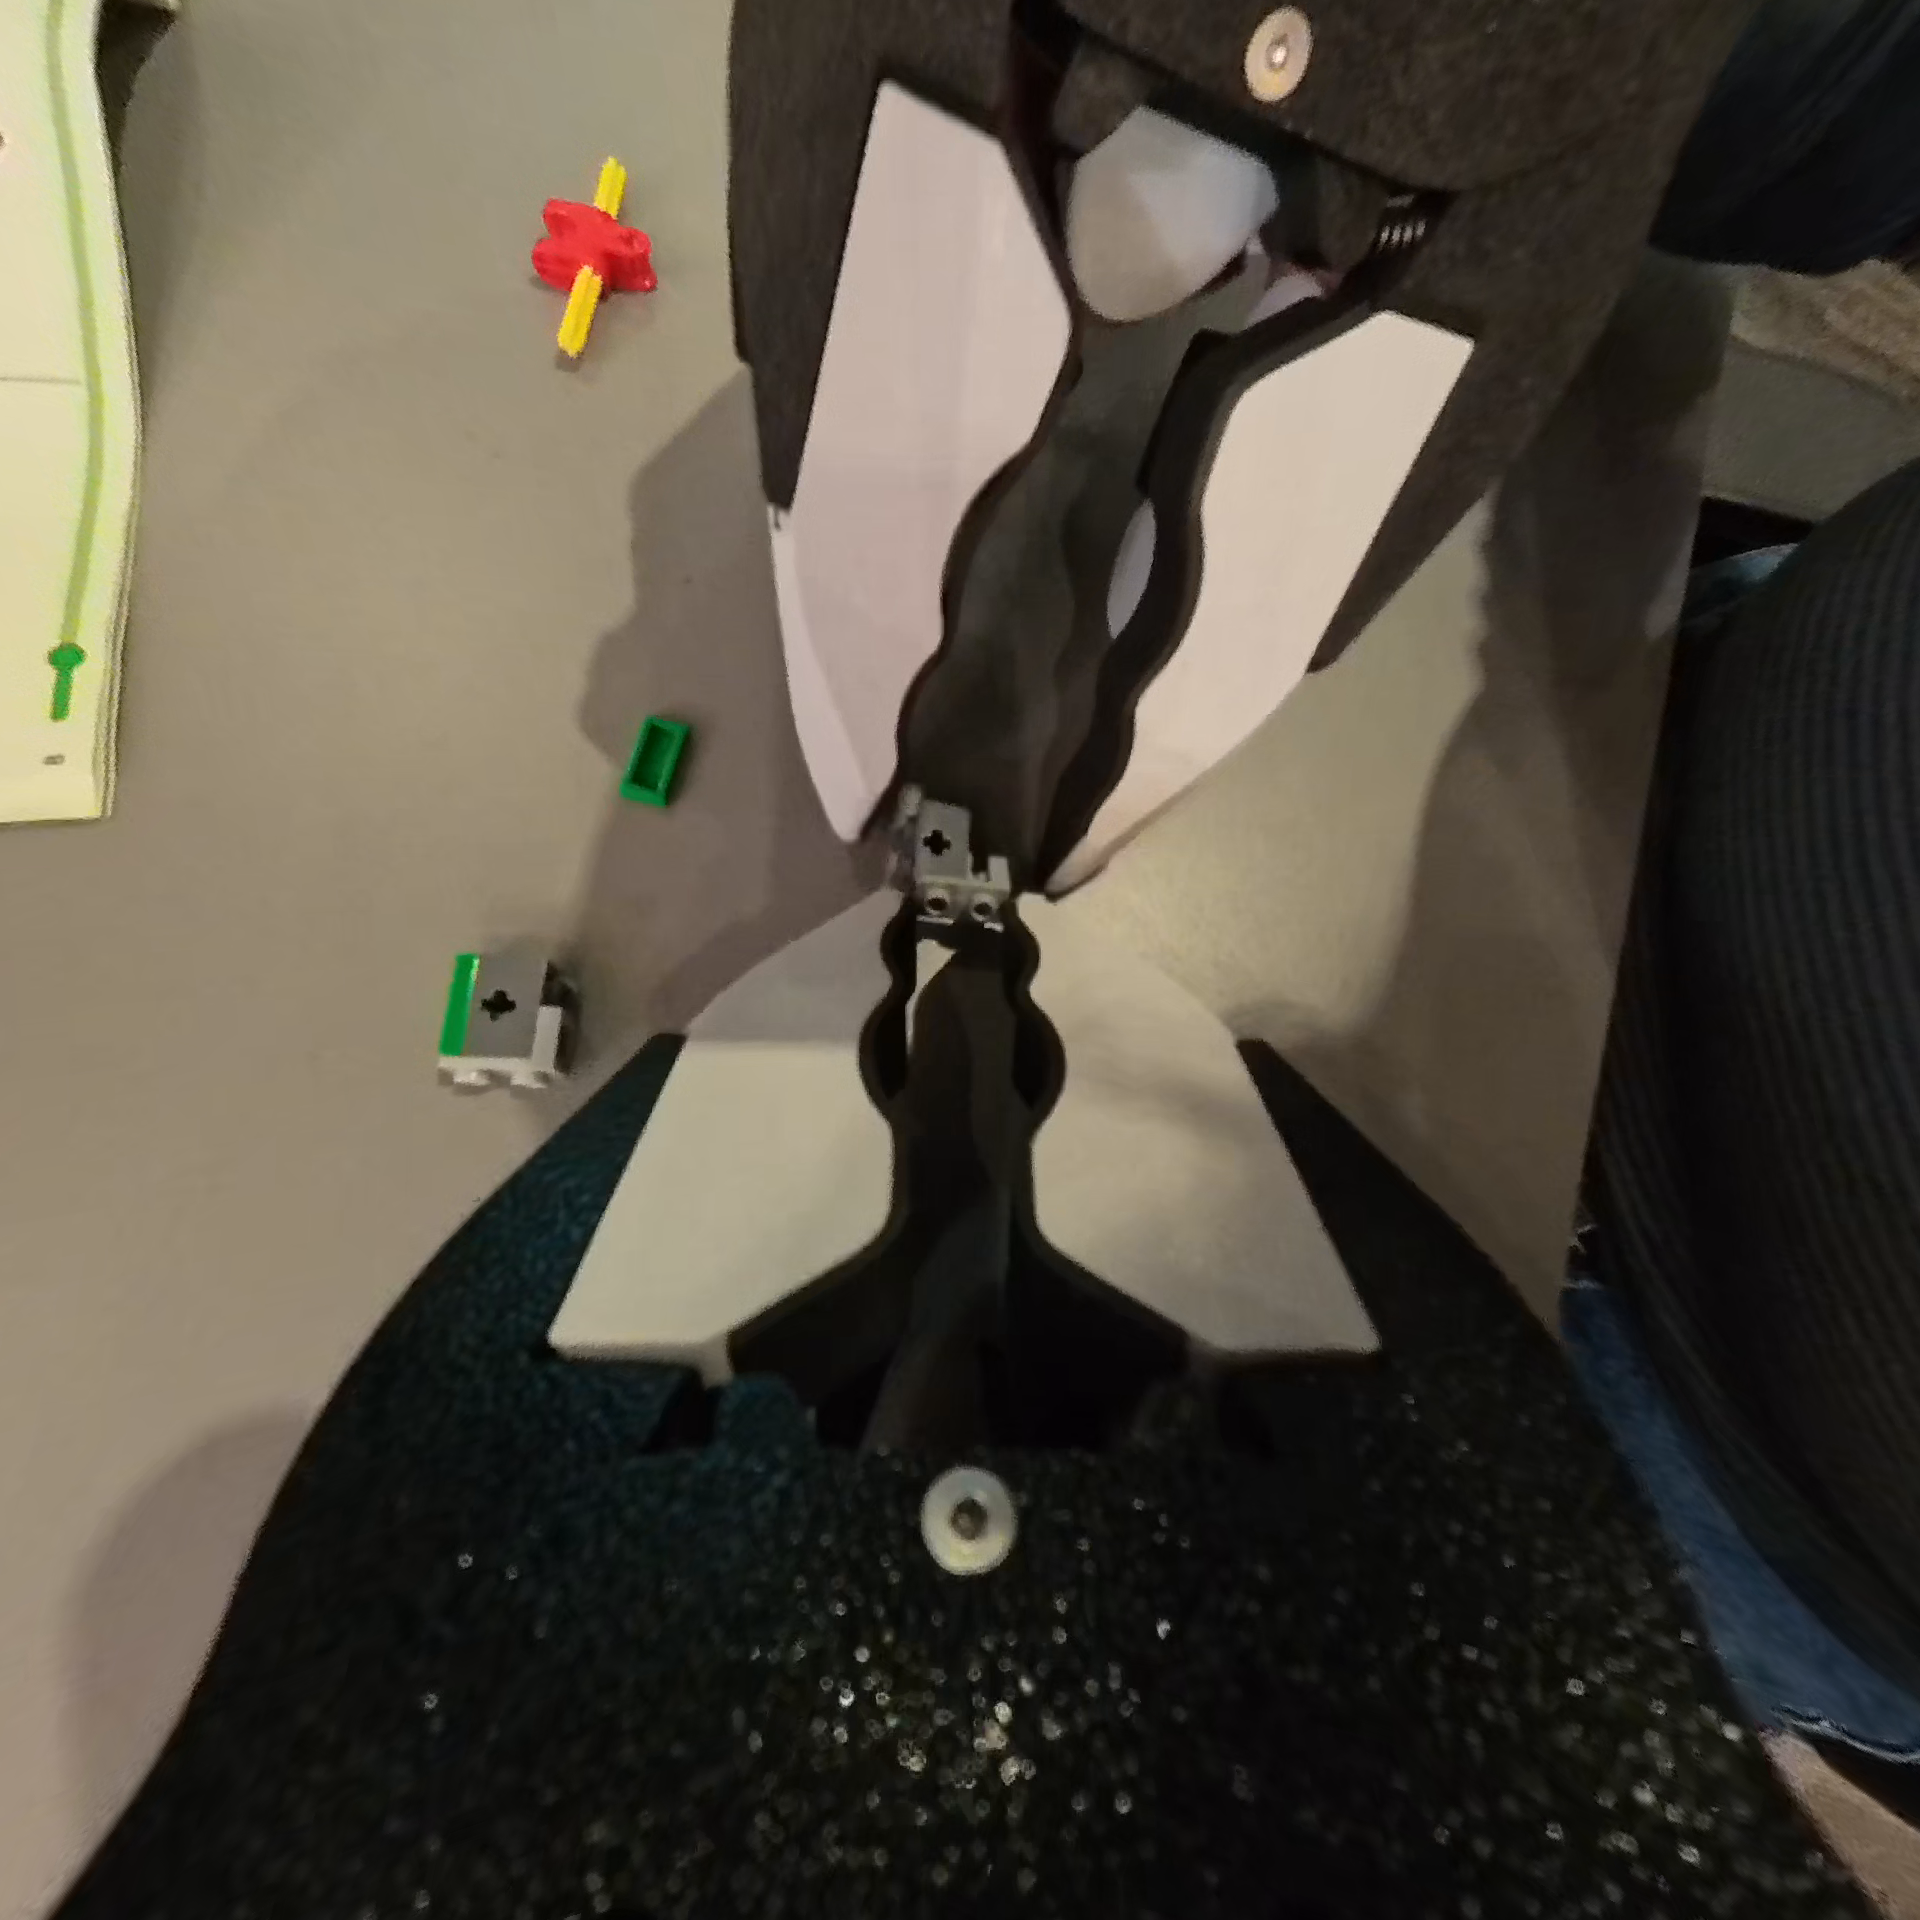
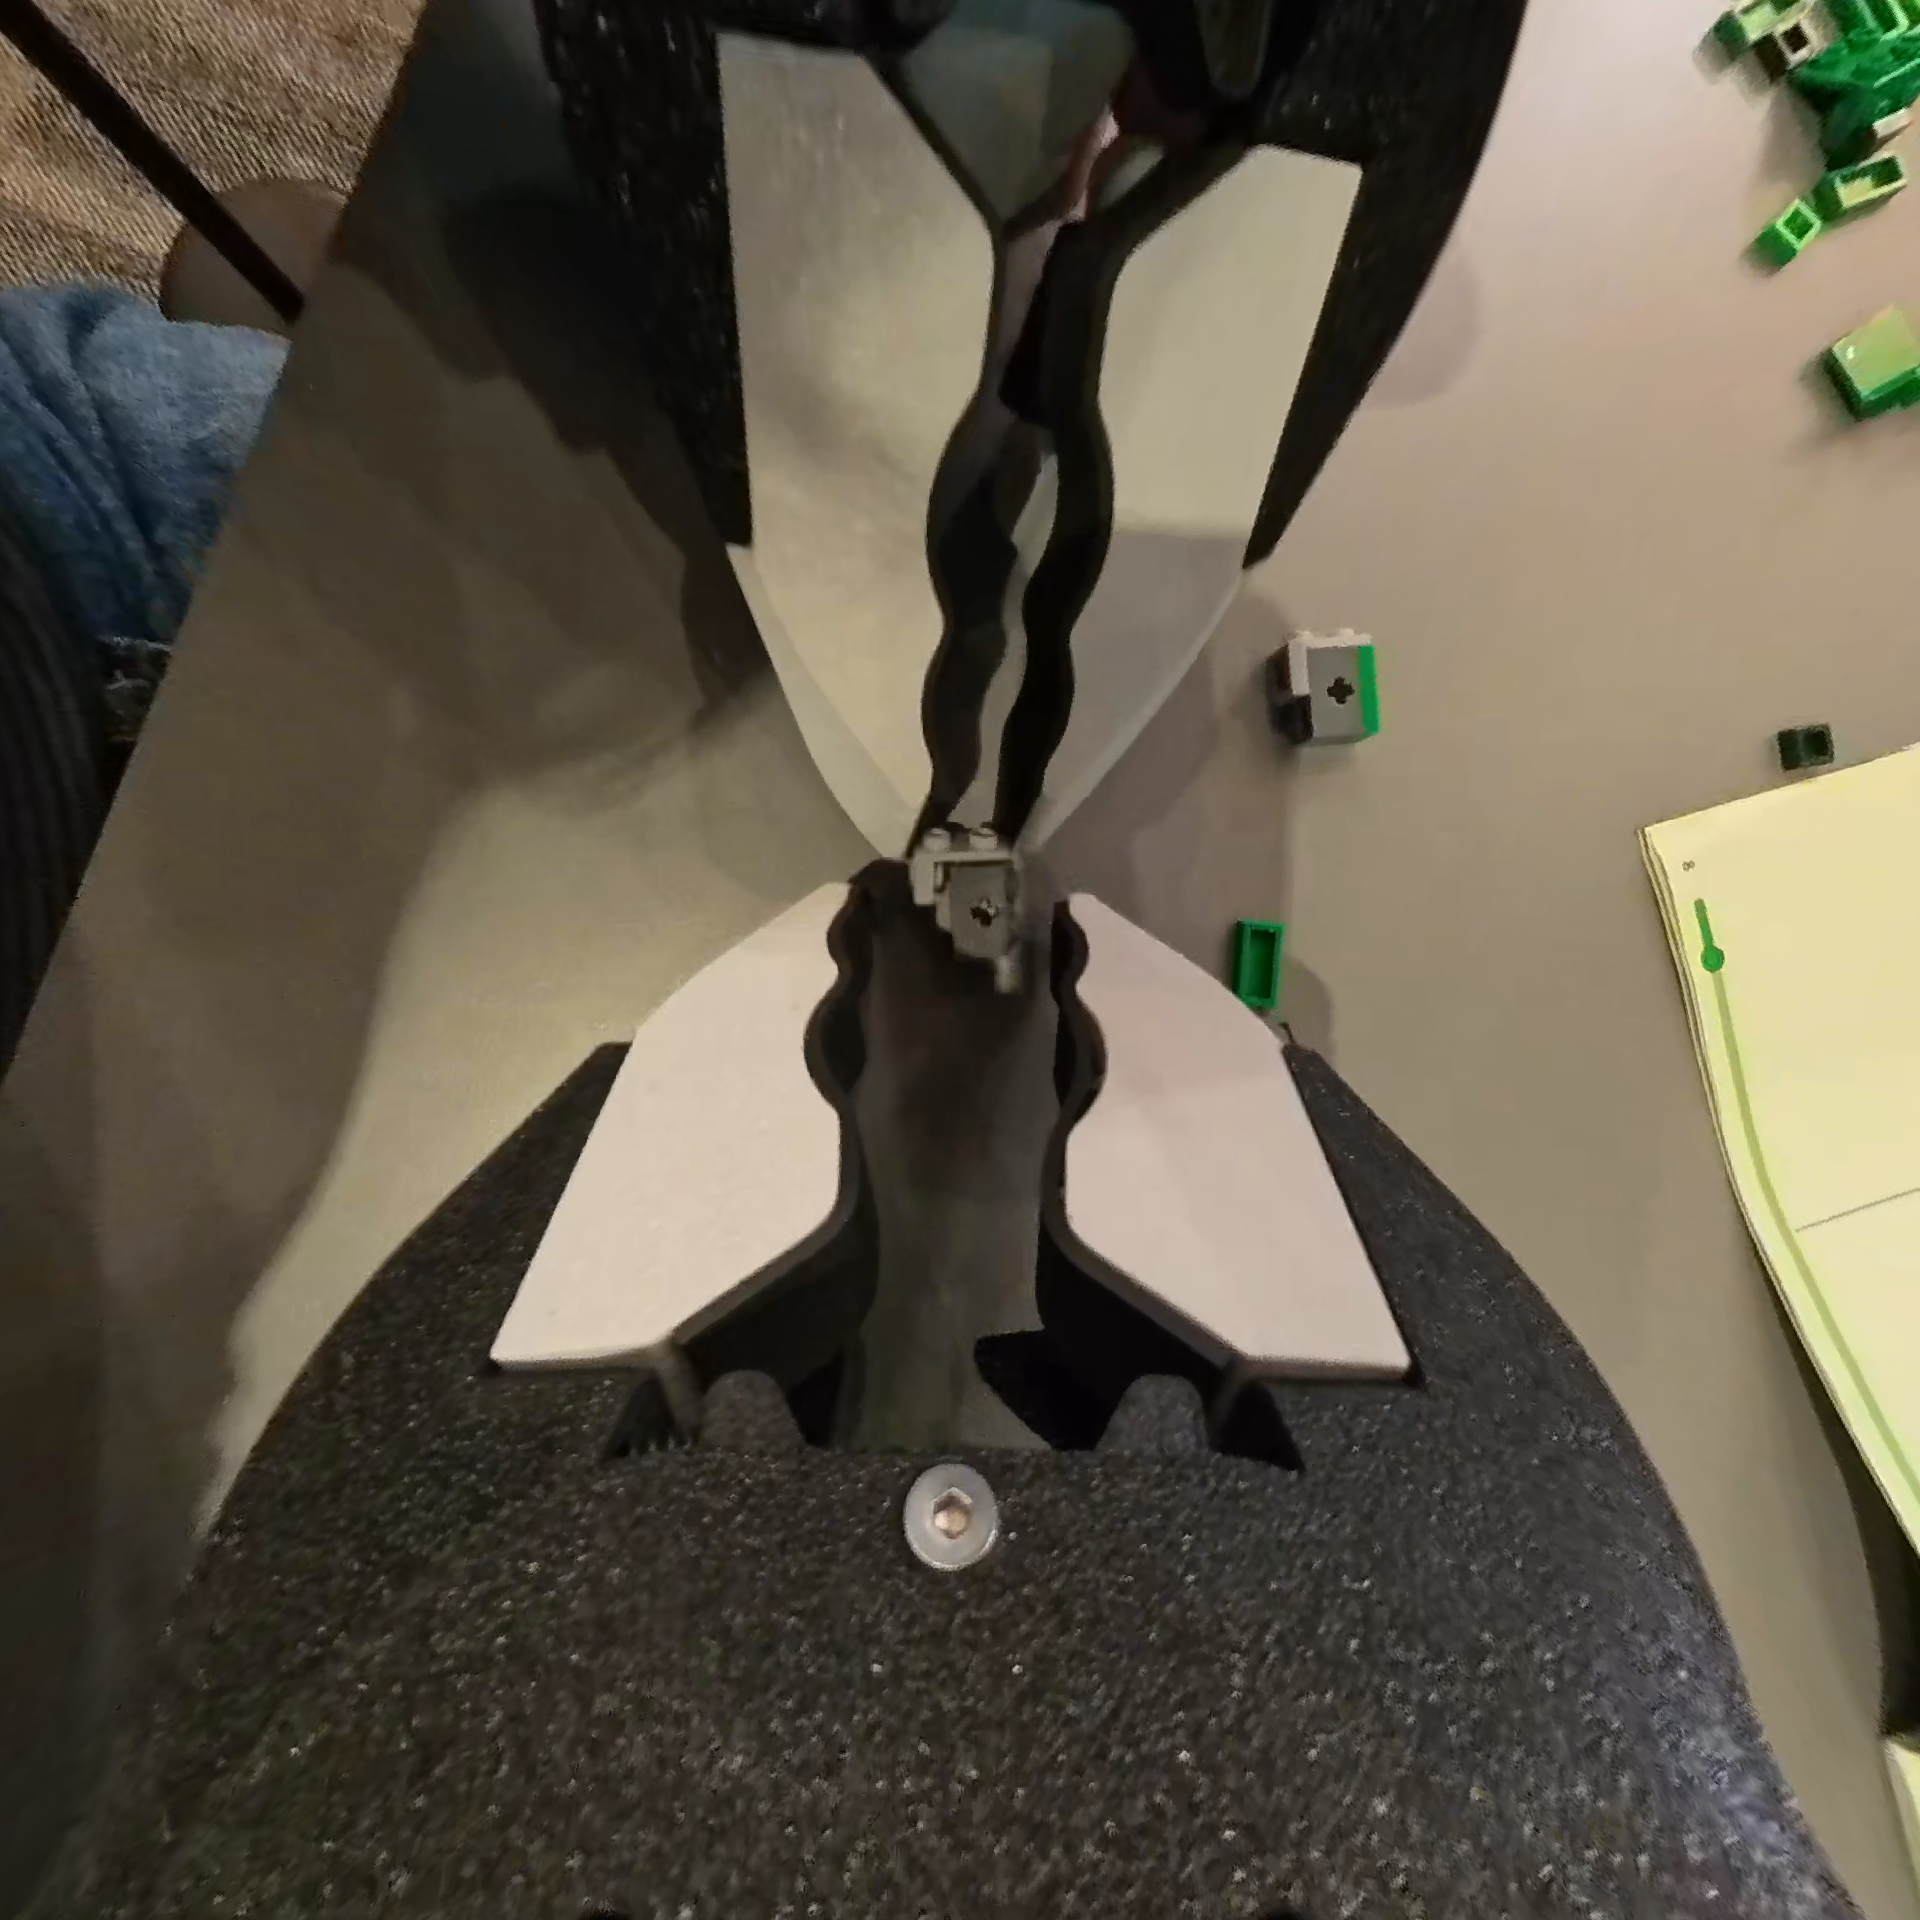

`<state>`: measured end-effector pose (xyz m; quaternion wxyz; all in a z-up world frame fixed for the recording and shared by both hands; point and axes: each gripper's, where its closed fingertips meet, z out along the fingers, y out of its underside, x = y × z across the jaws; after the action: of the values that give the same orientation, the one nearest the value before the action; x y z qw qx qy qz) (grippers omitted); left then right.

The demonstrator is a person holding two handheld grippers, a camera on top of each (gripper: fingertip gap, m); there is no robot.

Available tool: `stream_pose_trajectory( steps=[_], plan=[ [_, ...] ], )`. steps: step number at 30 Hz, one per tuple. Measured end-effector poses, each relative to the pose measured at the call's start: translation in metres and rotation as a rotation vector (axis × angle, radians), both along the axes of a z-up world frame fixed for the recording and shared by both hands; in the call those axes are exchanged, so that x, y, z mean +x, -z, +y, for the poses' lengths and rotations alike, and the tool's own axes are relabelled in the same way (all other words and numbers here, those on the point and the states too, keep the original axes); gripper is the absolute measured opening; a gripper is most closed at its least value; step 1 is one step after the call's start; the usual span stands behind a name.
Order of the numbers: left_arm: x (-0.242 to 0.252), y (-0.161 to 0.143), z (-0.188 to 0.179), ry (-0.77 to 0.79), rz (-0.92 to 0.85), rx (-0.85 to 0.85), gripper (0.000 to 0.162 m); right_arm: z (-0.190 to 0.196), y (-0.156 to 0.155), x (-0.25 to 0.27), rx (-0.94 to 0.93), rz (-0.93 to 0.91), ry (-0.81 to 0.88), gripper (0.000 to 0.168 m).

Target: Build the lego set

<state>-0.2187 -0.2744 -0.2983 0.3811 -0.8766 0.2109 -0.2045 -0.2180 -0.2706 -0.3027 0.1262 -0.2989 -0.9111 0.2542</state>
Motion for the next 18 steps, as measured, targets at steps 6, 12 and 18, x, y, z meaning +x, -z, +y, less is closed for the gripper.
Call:
stream_pose_trajectory(
  steps=[6, 12, 18],
  plan=[
    [0.0000, -0.0015, -0.0037, -0.023, -0.036, -0.011, 0.015, 0.0081, -0.0035, 0.0033, -0.084, 0.010, 0.034, 0.029],
    [0.0002, -0.0011, -0.0041, -0.026, -0.047, -0.034, 0.016, 0.0045, -0.0031, 0.0054, -0.115, 0.035, 0.019, 0.028],
    [0.0008, -0.0034, -0.0072, -0.032, -0.080, -0.030, 0.019, 0.0035, -0.0028, 0.0048, -0.124, 0.037, 0.016, 0.027]
  ],
)
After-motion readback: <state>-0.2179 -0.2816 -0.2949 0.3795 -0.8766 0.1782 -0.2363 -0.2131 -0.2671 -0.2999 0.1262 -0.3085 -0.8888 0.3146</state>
